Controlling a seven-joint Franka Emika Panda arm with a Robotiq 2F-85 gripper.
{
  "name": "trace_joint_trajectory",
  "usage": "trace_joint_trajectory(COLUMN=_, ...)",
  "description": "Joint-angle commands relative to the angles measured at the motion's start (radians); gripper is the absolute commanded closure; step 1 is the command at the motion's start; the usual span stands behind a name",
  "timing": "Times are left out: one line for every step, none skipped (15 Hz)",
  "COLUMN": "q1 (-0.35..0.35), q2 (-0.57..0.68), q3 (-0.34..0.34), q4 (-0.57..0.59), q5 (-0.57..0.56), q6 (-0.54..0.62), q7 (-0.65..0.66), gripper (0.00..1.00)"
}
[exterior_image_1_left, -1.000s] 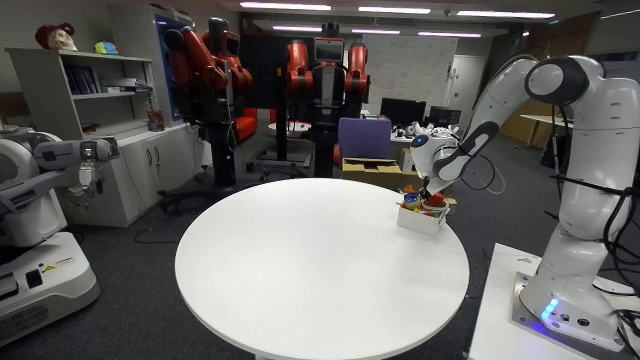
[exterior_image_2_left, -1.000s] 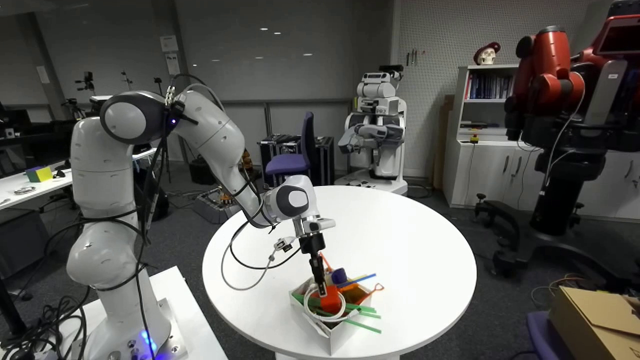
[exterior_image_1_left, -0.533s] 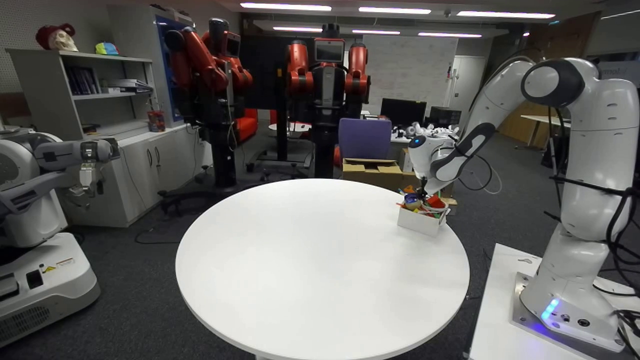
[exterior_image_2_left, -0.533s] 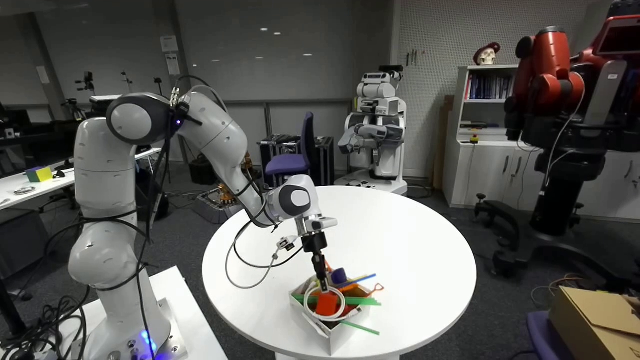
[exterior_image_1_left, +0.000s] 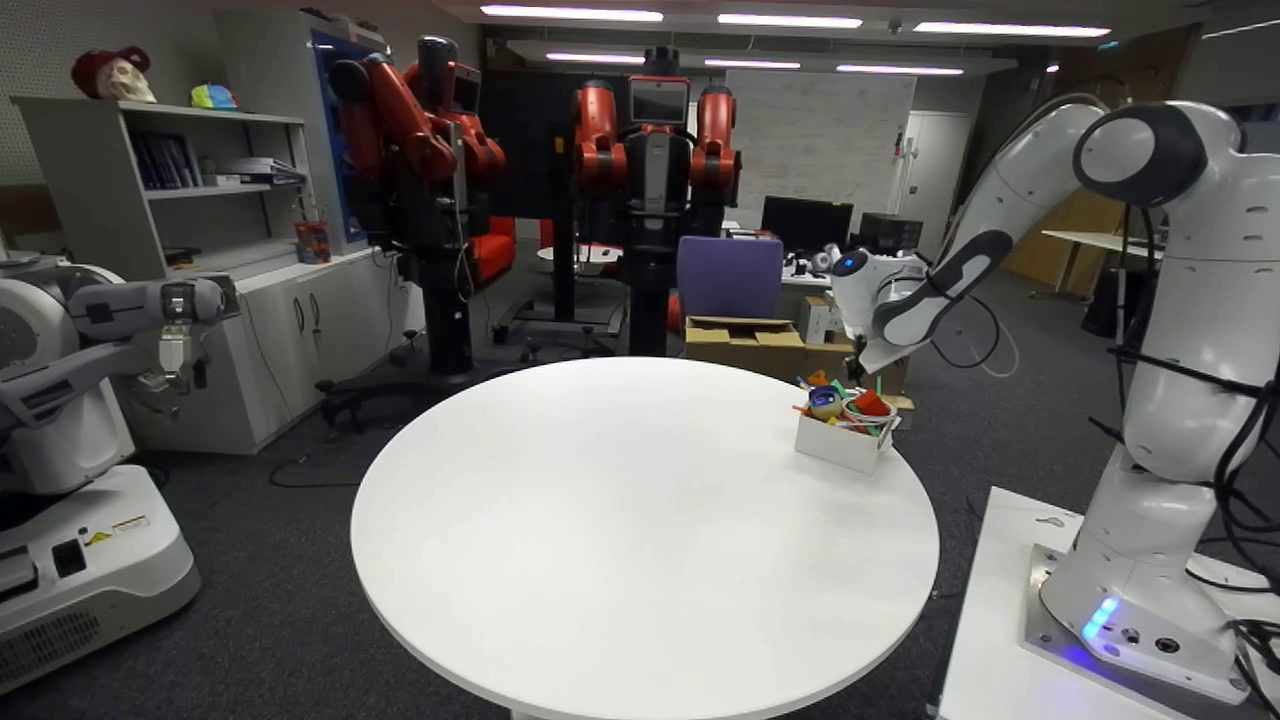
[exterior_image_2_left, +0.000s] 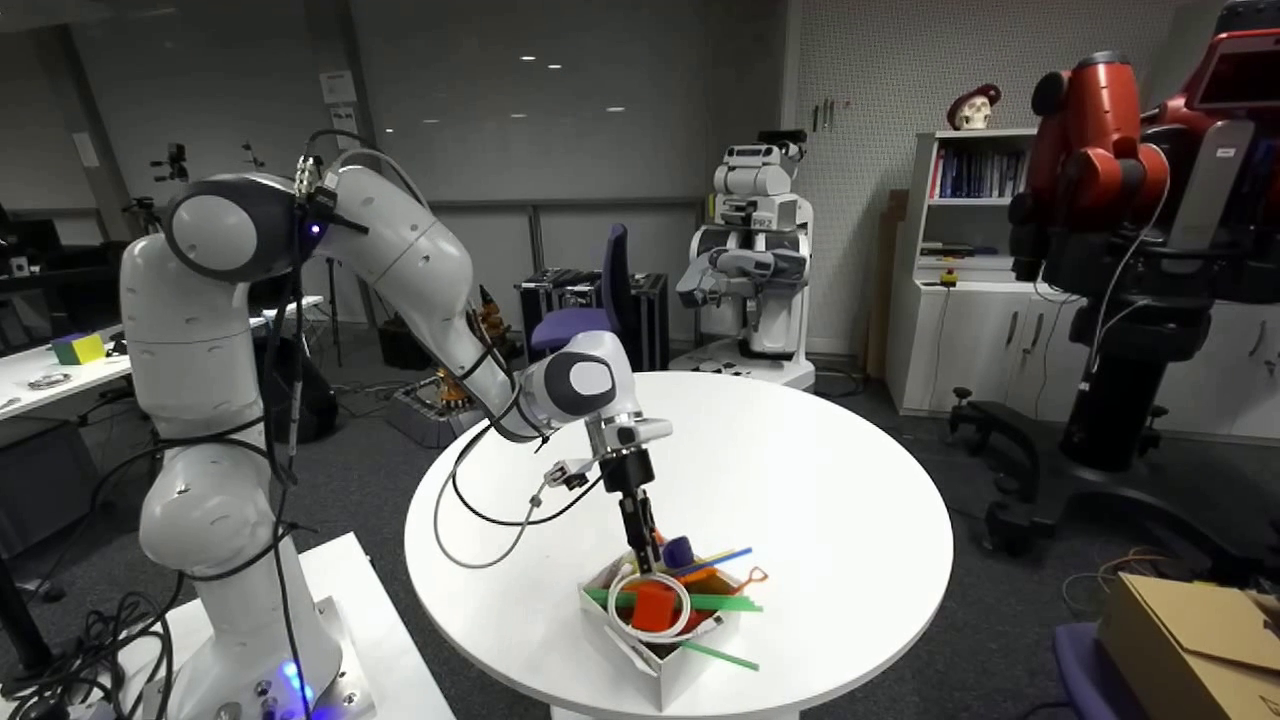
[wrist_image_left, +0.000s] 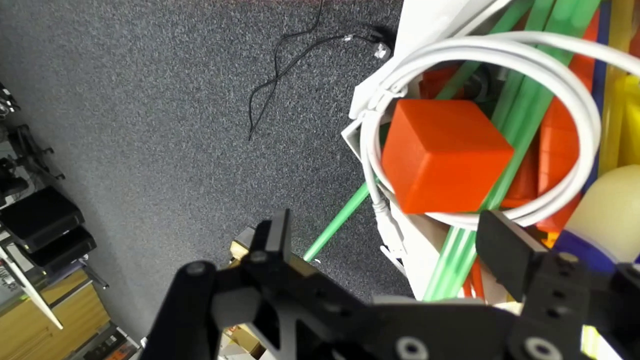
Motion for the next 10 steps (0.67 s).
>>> trace_joint_trajectory(q1=-0.032, q2=-0.166, q3=-0.016, q4=-0.108, q5=0.083, q6=0.060, q7=-0.166, gripper=0.00)
trace_joint_trajectory(q1=-0.036, q2=-0.204, q3=-0.018, q4=-0.130, q5=0.132, q6=0.071, q7=-0.240, gripper=0.00)
trace_joint_trajectory(q1=-0.040, q2=-0.234, q3=-0.016, q4=-0.148, q5=0.195, q6=0.081, q7=-0.330, gripper=0.00)
trace_joint_trajectory(q1=-0.033, q2=-0.261, q3=-0.013, q4=-0.166, q5=0.249, q6=0.077, q7=-0.404, gripper=0.00)
trace_joint_trajectory(q1=-0.027, q2=-0.281, q3=-0.011, q4=-0.171, q5=0.302, q6=0.064, q7=-0.482, gripper=0.00)
trace_joint_trajectory(q1=-0.021, q2=-0.306, q3=-0.006, q4=-0.179, q5=0.348, q6=0.043, q7=-0.562, gripper=0.00)
trace_joint_trajectory(q1=-0.019, q2=-0.321, q3=0.004, q4=-0.178, q5=0.382, q6=0.027, q7=-0.626, gripper=0.00)
trace_joint_trajectory(q1=-0.013, q2=-0.332, q3=0.014, q4=-0.179, q5=0.409, q6=0.013, q7=-0.681, gripper=0.00)
trace_joint_trajectory(q1=-0.005, q2=-0.341, q3=0.030, q4=-0.178, q5=0.423, q6=-0.006, q7=-0.721, gripper=0.00)
trace_joint_trajectory(q1=0.003, q2=-0.348, q3=0.044, q4=-0.175, q5=0.437, q6=-0.022, q7=-0.763, gripper=0.00)
